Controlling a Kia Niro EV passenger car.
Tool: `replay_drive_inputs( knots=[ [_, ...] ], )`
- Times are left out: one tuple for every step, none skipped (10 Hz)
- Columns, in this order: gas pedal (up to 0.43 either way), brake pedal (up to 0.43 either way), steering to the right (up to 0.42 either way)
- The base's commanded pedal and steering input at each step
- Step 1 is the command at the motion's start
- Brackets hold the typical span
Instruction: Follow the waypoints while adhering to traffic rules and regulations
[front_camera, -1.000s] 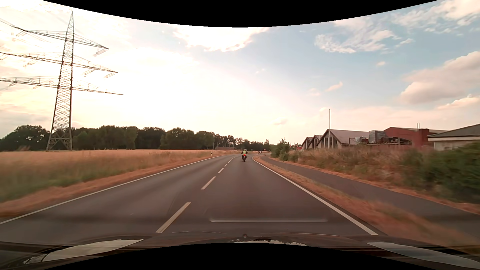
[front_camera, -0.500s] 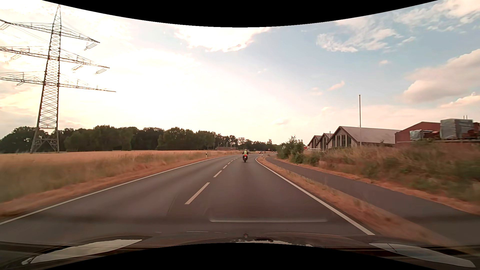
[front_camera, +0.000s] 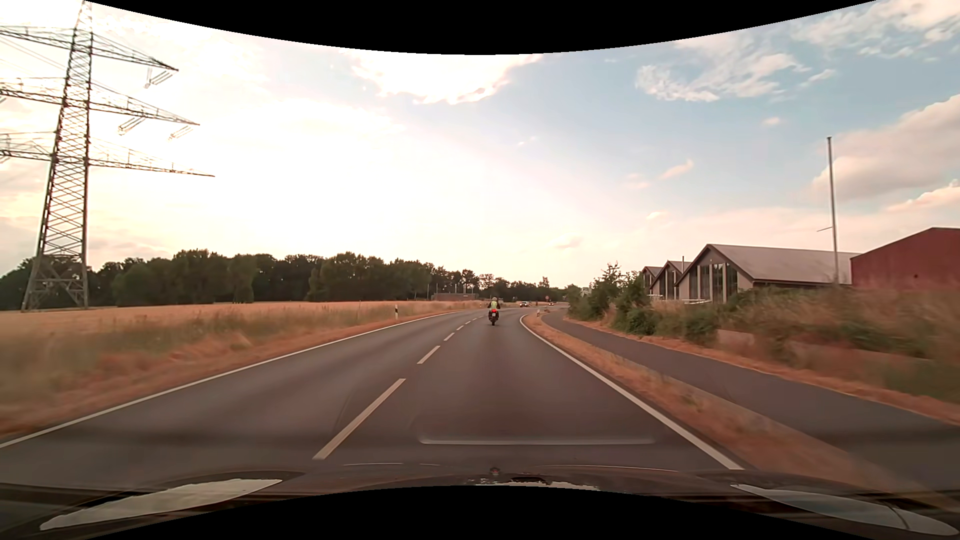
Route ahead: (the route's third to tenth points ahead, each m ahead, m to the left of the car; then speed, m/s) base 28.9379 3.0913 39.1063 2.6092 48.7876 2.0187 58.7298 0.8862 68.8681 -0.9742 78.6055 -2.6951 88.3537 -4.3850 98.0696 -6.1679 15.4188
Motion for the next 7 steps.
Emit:
replay_drive_inputs(
  knots=[
    [0.079,0.000,-0.007],
    [0.079,0.000,-0.007],
    [0.079,0.000,-0.007],
    [0.079,0.000,-0.007],
    [0.079,0.000,-0.006],
    [0.079,0.000,-0.006],
    [0.079,0.000,-0.006]
  ],
)
